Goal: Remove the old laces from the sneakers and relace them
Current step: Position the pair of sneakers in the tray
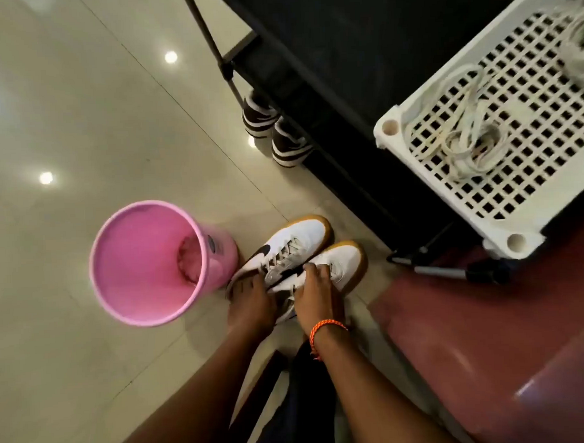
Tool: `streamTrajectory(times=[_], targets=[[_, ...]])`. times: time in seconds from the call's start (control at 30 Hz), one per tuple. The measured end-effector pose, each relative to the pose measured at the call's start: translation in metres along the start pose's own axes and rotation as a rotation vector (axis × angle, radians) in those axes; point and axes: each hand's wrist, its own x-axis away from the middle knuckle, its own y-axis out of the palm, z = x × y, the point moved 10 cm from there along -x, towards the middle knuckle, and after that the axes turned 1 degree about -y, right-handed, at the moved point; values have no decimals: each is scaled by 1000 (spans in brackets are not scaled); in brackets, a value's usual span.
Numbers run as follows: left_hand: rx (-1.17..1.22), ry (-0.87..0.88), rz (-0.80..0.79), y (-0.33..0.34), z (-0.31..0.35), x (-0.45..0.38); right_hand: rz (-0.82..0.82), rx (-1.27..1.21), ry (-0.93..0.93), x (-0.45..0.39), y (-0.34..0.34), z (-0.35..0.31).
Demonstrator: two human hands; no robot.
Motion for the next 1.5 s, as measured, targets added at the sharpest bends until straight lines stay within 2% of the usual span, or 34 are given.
streamTrajectory(times=[0.1,0.2,0.27,0.43,0.63,0.77,0.9,1.07,1.2,1.33,1.4,1.5], targets=[[-105,4,-17,24,-3,-10,-35,-32,47,-10,30,16],[-92,48,85,17,5,-20,-14,0,58,-21,45,25],[-121,125,148,5,13,-21,12,-19,74,-26,45,27],[-199,247,191,-18,31,-9,41,-14,87,-16,29,25],[-152,199,184,-64,75,55,34,-9,159,18,-23,16],[-42,38,184,-96,75,111,47,11,73,50,-67,-11],[127,-114,215,-146,76,172,144,-43,-24,86,-121,-48],[362,-216,349,-217,89,251,193,-98,-210,141,-187,-99],[449,-245,505,-256,99,291,289,-117,-356,178,-239,-128],[510,-243,564,-268,114,316,447,-94,-447,205,-284,-136],[521,-193,602,-271,130,325,476,-159,-436,211,-303,-126],[520,-99,650,-271,159,335,535,-342,-310,222,-328,-93]])
